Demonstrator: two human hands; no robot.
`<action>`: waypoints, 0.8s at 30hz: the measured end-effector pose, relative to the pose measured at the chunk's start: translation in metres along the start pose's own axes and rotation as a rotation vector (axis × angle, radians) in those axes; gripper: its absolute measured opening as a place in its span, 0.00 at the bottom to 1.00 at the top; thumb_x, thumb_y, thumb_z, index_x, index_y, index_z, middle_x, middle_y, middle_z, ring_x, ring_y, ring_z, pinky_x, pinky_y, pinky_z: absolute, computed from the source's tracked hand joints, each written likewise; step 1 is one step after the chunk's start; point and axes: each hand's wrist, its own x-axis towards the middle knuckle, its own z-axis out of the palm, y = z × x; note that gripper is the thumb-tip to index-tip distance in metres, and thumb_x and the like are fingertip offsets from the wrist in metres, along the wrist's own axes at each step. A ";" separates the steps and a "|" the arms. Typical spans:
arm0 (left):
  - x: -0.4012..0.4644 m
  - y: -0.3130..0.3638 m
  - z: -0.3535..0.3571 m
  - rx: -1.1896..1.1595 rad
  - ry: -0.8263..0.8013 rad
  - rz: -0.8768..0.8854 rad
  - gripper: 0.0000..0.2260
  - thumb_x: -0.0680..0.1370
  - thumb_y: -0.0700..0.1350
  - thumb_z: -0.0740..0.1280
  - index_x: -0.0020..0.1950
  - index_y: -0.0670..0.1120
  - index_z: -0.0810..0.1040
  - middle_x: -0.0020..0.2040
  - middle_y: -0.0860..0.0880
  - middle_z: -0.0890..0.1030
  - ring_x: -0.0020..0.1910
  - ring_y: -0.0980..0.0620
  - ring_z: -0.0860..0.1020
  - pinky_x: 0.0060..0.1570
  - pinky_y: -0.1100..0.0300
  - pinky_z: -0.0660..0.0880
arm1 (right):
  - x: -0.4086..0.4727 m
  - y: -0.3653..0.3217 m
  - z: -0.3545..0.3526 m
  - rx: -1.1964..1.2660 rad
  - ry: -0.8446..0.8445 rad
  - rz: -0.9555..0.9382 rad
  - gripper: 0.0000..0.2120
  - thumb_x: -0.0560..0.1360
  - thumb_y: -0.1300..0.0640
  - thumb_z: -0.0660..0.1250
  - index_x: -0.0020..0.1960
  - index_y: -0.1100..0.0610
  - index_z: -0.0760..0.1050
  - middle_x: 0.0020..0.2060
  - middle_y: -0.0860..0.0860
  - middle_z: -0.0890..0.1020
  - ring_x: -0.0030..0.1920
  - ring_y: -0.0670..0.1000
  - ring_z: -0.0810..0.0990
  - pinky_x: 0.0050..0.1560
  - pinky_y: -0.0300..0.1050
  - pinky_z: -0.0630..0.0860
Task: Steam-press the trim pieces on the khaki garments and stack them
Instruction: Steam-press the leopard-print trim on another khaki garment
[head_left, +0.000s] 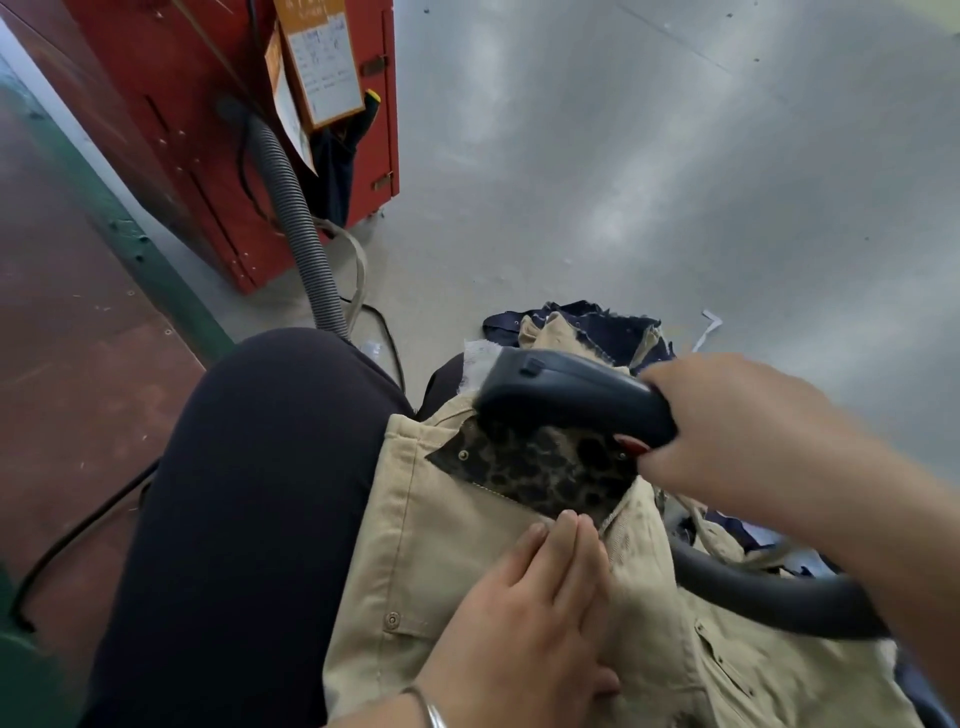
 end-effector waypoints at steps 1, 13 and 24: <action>0.000 0.000 -0.001 -0.013 -0.013 -0.001 0.30 0.72 0.64 0.52 0.58 0.48 0.82 0.56 0.48 0.83 0.57 0.51 0.80 0.54 0.60 0.77 | 0.009 -0.005 0.000 0.011 0.017 -0.018 0.07 0.69 0.51 0.69 0.46 0.48 0.74 0.32 0.44 0.76 0.31 0.42 0.73 0.27 0.37 0.62; -0.006 -0.010 -0.020 -0.281 -0.136 -0.231 0.31 0.70 0.66 0.54 0.57 0.46 0.83 0.57 0.46 0.82 0.57 0.49 0.80 0.50 0.57 0.79 | 0.037 0.054 -0.037 0.543 0.200 0.116 0.06 0.66 0.62 0.73 0.39 0.57 0.76 0.22 0.53 0.80 0.20 0.50 0.80 0.16 0.41 0.72; -0.023 -0.042 -0.038 -0.230 -0.267 -0.578 0.33 0.66 0.64 0.60 0.67 0.48 0.73 0.65 0.38 0.72 0.57 0.43 0.77 0.37 0.55 0.78 | -0.076 0.181 0.087 0.759 0.087 0.477 0.24 0.50 0.45 0.72 0.42 0.57 0.80 0.20 0.56 0.79 0.19 0.56 0.77 0.29 0.63 0.81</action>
